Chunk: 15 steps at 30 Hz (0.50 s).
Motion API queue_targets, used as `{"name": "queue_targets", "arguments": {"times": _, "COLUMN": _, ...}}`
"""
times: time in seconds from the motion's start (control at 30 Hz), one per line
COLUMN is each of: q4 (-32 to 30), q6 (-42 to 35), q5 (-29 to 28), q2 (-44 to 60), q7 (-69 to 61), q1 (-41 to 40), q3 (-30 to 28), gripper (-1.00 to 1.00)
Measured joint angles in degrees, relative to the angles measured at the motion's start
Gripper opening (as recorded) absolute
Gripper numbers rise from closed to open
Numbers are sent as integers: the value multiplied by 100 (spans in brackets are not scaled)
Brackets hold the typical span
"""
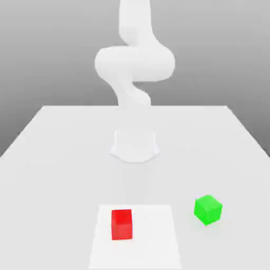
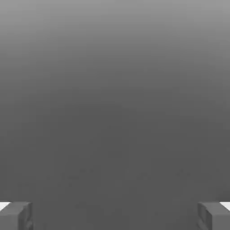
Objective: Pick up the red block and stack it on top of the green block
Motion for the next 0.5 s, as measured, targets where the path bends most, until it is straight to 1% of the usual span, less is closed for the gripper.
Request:
{"name": "queue_targets", "arguments": {"times": 0.23, "q4": -767, "q6": 844, "q5": -85, "q2": 1507, "q7": -220, "q1": -12, "q3": -133, "gripper": 0}}
{"name": "queue_targets", "arguments": {"times": 0.5, "q4": -1615, "q6": 1775, "q5": -59, "q2": 3169, "q7": -550, "q1": -43, "q3": -279, "gripper": 0}}
